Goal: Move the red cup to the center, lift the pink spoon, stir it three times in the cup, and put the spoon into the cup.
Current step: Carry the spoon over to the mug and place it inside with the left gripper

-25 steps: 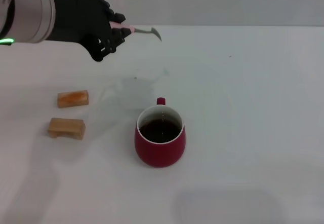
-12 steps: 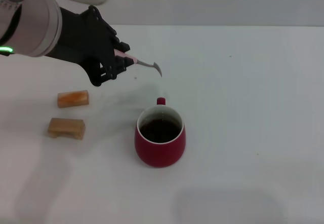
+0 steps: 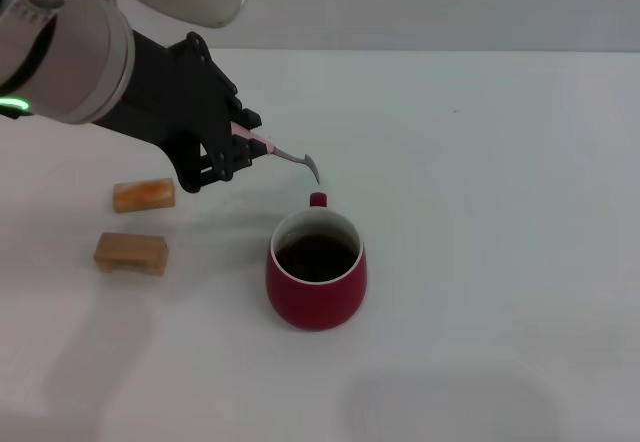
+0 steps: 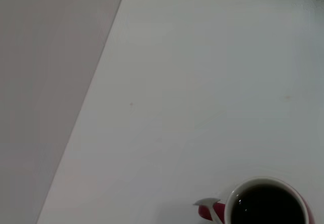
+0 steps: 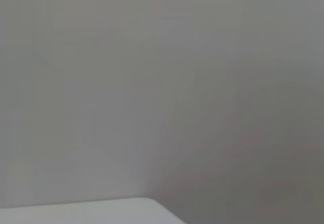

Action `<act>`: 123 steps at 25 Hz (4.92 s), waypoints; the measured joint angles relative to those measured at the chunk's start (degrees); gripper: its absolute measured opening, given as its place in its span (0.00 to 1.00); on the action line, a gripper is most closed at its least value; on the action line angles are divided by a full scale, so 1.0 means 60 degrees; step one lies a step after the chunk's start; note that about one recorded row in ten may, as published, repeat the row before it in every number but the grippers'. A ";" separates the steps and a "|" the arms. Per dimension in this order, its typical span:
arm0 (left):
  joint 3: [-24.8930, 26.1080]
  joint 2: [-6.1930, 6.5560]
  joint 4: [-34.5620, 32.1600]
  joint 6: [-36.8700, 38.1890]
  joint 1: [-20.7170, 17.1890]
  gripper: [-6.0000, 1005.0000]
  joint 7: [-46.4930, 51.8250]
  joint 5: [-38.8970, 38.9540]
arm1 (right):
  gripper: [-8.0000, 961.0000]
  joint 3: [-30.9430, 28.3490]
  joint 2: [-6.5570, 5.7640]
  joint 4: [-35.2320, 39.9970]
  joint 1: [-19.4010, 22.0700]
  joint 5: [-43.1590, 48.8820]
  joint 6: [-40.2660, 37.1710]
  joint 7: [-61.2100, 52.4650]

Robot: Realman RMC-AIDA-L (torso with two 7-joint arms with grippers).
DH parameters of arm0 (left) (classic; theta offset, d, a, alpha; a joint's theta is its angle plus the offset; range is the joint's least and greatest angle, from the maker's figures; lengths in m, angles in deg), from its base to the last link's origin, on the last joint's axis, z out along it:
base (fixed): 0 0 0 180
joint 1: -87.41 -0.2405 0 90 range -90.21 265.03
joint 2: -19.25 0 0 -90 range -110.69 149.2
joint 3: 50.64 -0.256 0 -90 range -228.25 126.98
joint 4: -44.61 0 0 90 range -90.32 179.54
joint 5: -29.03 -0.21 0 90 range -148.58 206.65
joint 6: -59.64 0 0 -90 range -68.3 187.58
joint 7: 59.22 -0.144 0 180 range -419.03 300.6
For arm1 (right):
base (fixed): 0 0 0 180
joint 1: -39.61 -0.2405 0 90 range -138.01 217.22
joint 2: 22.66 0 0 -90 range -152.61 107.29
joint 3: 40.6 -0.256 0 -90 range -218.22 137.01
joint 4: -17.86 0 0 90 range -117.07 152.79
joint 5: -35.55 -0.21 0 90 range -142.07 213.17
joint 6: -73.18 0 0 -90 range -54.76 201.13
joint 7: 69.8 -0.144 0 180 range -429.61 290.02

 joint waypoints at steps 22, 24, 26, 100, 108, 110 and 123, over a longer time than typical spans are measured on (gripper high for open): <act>-0.0265 -0.0034 0.0001 -0.0603 0.0388 0.18 0.0155 0.0250 | 0.01 -0.0323 0.0029 0.0096 0.0087 -0.0245 -0.0102 0.0056; -0.0349 -0.0039 0.0007 -0.0667 0.0408 0.18 0.0155 0.0251 | 0.01 -0.0302 0.0029 0.0096 0.0065 -0.0248 -0.0130 0.0065; -0.0409 -0.0034 0.0015 -0.0729 0.0419 0.18 0.0155 0.0252 | 0.01 -0.0290 0.0029 0.0096 0.0057 -0.0249 -0.0176 0.0067; -0.2137 -0.0068 0.3076 0.1902 -0.0082 0.18 -0.0445 0.0216 | 0.01 0.0326 0.0029 0.0007 0.0209 -0.0137 -0.0442 0.0050; -0.2164 -0.0063 0.2968 0.1448 -0.0134 0.18 -0.0344 0.0234 | 0.01 0.0324 0.0029 0.0007 0.0216 -0.0137 -0.0442 0.0047; -0.2133 -0.0061 0.2944 0.1338 -0.0158 0.18 -0.0293 0.0197 | 0.01 0.0328 0.0029 0.0008 0.0214 -0.0137 -0.0441 0.0048; -0.1725 -0.0029 0.2898 0.1338 -0.0160 0.18 -0.0238 -0.0503 | 0.01 0.0355 0.0029 0.0008 0.0171 -0.0130 -0.0442 0.0022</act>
